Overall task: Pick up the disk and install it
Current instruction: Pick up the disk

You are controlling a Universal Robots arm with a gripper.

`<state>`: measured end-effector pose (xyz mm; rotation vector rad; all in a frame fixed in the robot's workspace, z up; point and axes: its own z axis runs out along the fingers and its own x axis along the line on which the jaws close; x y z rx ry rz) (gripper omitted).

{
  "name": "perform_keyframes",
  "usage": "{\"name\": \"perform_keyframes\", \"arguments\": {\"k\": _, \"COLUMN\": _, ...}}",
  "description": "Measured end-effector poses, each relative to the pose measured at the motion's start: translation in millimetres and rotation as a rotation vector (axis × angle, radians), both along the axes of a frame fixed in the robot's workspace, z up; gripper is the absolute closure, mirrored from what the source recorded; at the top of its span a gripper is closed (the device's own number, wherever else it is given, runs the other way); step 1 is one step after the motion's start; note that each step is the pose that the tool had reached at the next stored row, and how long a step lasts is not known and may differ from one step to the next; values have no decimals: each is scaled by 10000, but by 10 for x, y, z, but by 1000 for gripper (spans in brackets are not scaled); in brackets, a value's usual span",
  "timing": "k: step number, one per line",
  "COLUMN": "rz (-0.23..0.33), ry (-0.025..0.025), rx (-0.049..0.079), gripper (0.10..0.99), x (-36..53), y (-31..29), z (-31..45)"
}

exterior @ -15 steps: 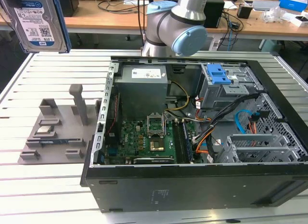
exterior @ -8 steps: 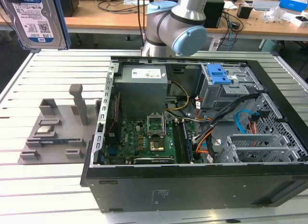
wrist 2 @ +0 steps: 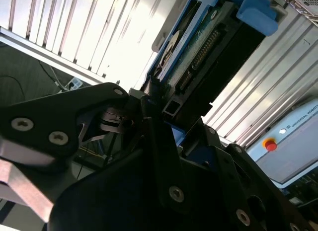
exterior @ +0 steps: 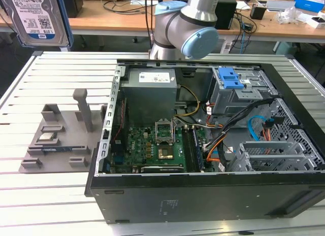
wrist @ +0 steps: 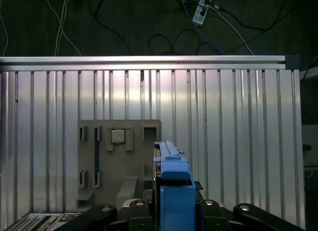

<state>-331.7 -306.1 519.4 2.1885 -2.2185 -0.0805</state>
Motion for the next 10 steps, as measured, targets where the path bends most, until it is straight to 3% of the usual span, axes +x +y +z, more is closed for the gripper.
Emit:
{"name": "perform_keyframes", "arguments": {"k": 5, "rz": 0, "ry": 10, "rx": -1, "gripper": 718, "x": 5, "y": 6, "z": 114}}
{"name": "perform_keyframes", "arguments": {"k": 10, "rz": 0, "ry": 9, "rx": 1, "gripper": 718, "x": 5, "y": 6, "z": 127}}
